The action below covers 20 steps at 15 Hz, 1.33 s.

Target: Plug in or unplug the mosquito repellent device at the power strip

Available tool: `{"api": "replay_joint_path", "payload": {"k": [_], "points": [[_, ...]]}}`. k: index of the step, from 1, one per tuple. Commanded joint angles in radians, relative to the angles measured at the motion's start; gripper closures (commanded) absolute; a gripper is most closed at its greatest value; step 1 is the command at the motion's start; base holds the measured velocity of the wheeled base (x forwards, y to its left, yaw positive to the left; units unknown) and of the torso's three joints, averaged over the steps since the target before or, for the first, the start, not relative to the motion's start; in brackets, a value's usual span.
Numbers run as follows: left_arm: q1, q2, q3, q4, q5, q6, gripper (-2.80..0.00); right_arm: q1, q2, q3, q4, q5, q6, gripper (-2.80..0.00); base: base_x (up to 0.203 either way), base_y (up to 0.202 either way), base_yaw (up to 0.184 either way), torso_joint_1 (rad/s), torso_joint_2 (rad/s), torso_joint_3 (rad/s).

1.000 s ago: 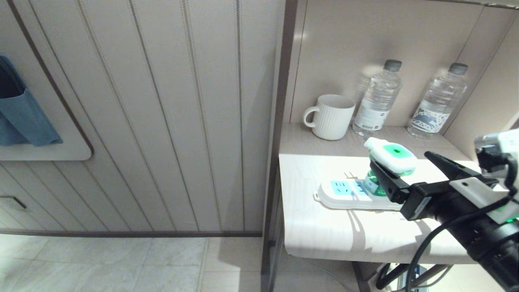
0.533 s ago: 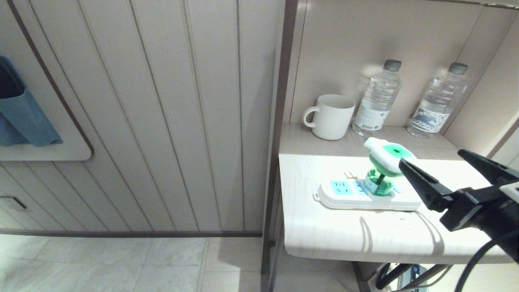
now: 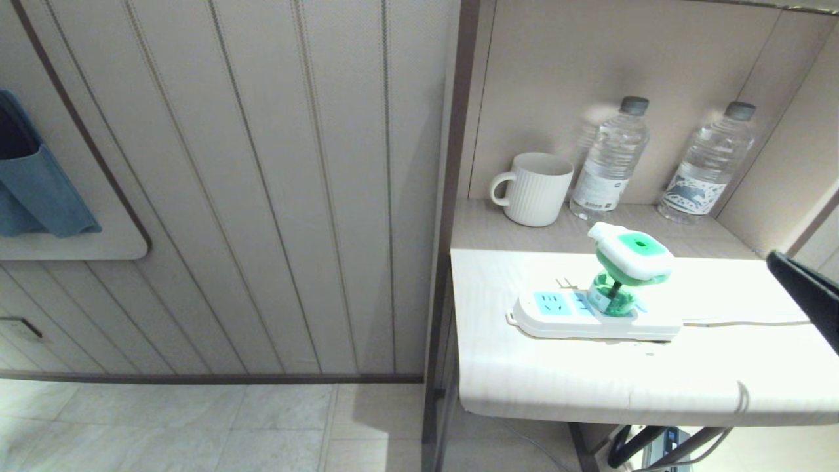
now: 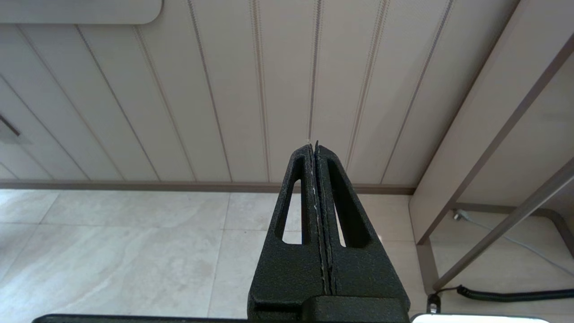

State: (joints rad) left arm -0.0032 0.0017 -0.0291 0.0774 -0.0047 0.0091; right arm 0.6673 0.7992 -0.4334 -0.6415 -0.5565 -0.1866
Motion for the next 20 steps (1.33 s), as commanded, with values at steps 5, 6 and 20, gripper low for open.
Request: {"api": "replay_joint_path", "payload": {"k": [5,6,20], "points": [[0.000,0.000,0.000,0.001,0.000,0.000,0.00,-0.119,-0.248,-0.170,0.390,-0.072,-0.023,0.00,0.000,0.000,0.000,0.000,0.00,0.000],[0.000,0.001,0.000,0.001,0.000,0.000,0.00,-0.157,-0.270,-0.169,0.409,-0.068,-0.023,0.00,0.000,0.000,0.000,0.000,0.00,0.000],[0.000,0.001,0.000,0.001,0.000,0.000,0.00,-0.614,-0.491,0.297,0.440,0.299,0.008,0.00,0.000,0.000,0.000,0.000,0.00,0.000]]}}
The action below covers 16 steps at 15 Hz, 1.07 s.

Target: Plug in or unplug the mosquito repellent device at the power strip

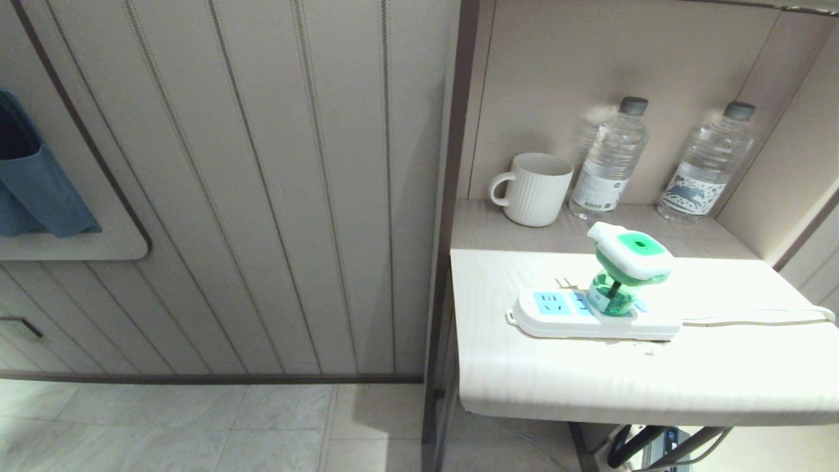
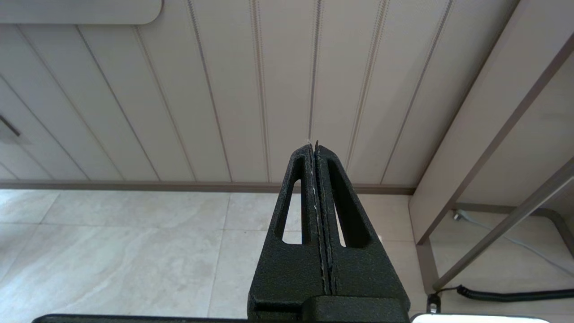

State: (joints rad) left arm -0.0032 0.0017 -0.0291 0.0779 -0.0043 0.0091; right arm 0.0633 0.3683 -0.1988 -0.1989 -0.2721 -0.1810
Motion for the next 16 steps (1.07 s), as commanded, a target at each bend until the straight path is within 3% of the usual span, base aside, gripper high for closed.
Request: {"api": "replay_joint_path", "payload": {"k": [1,4,7,13,16], "points": [[0.000,0.001,0.000,0.000,0.000,0.000,0.00,-0.027,-0.092,0.113,-0.002,0.044,0.019,0.00,0.000,0.000,0.000,0.000,0.00,0.000],[0.000,0.000,0.000,0.000,0.000,0.000,0.00,-0.084,-0.170,0.197,0.030,0.155,0.096,0.00,0.000,0.000,0.000,0.000,0.00,0.000],[0.000,0.001,0.000,0.000,0.000,0.000,0.00,-0.069,-0.248,0.199,0.075,0.209,0.124,0.00,0.000,0.000,0.000,0.000,0.00,0.000],[0.000,0.001,0.000,0.000,0.000,0.000,0.00,-0.067,-0.368,0.199,0.225,0.261,0.141,0.00,0.000,0.000,0.000,0.000,0.00,0.000],[0.000,0.001,-0.001,0.000,0.000,0.000,0.00,-0.066,-0.368,0.199,0.219,0.261,0.150,0.00,0.000,0.000,0.000,0.000,0.00,0.000]]}}
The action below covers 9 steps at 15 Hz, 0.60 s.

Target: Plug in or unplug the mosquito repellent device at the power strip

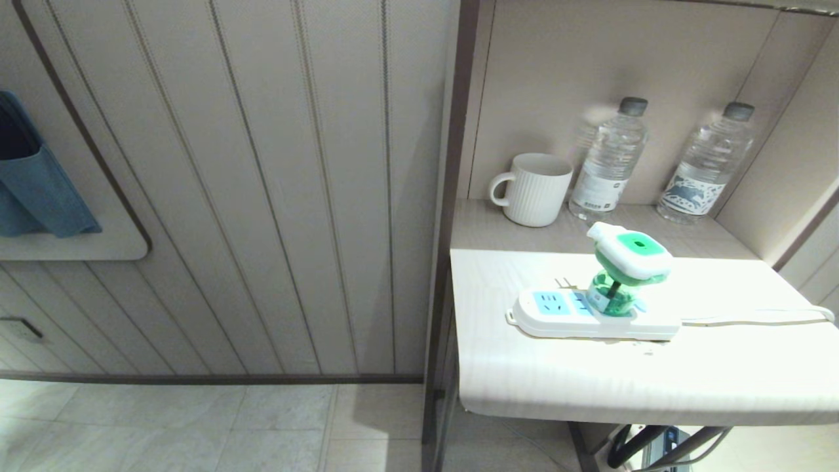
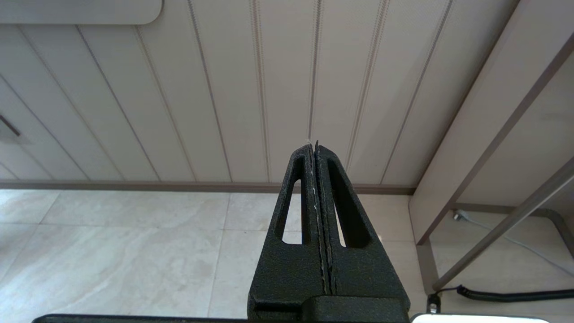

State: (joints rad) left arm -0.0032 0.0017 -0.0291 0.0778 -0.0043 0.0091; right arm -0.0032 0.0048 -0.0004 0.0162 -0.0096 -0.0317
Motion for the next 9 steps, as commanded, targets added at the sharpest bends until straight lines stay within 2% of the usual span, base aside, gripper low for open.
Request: {"api": "replay_joint_path", "payload": {"k": [1,9], "points": [[0.000,0.000,0.000,0.000,0.000,0.000,0.00,0.000,-0.005,0.000,0.004,0.000,0.003,0.00,0.000,0.000,0.000,0.000,0.00,0.000],[0.000,0.001,0.000,0.000,0.000,0.000,0.00,0.000,-0.005,0.000,0.002,-0.001,0.022,0.00,0.000,0.000,0.000,0.000,0.00,0.000]]}}
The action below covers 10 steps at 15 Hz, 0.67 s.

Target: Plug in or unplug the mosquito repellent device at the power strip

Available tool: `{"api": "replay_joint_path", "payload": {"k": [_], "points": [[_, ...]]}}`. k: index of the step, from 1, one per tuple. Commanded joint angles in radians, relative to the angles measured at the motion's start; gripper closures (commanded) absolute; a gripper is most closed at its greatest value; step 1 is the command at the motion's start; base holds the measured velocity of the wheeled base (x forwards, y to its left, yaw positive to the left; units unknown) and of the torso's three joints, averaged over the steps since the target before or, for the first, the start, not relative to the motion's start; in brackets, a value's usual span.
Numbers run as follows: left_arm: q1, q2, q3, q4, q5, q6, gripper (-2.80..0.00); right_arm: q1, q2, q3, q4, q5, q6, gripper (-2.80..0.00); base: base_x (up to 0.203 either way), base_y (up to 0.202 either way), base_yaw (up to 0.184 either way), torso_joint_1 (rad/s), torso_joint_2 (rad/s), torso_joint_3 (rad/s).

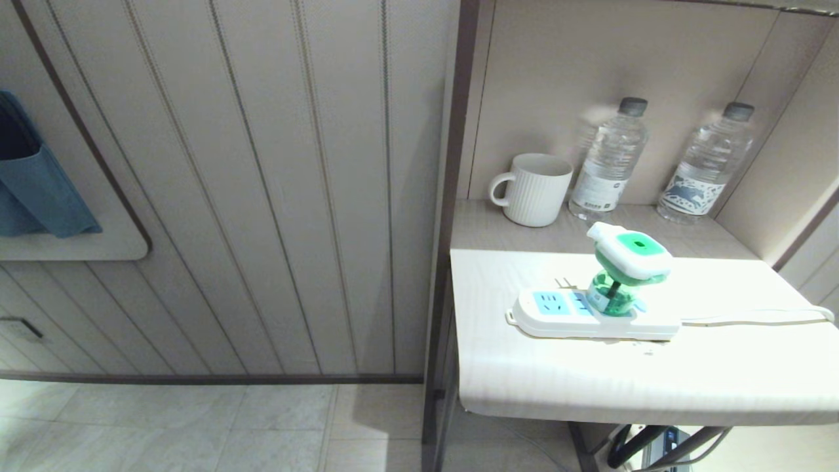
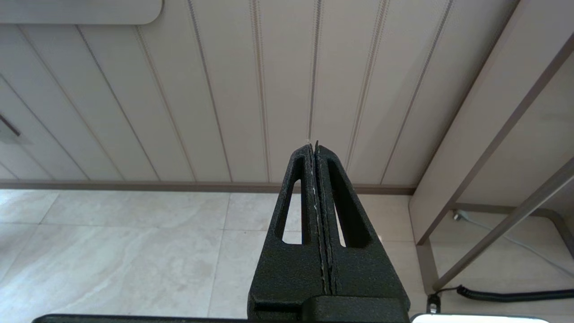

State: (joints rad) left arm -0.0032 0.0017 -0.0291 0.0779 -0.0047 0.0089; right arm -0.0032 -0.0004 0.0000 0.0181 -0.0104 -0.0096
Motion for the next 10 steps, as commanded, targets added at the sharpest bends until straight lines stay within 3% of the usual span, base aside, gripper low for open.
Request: {"api": "replay_joint_path", "payload": {"k": [1,10], "points": [[0.000,0.001,0.000,0.000,0.000,0.000,0.00,0.000,0.000,0.000,-0.001,-0.002,0.003,0.00,0.000,0.000,0.000,0.000,0.00,0.000],[0.000,0.001,0.000,0.000,0.000,0.000,0.00,-0.001,0.000,0.000,-0.003,-0.014,0.023,0.00,0.000,0.000,0.000,0.000,0.00,0.000]]}}
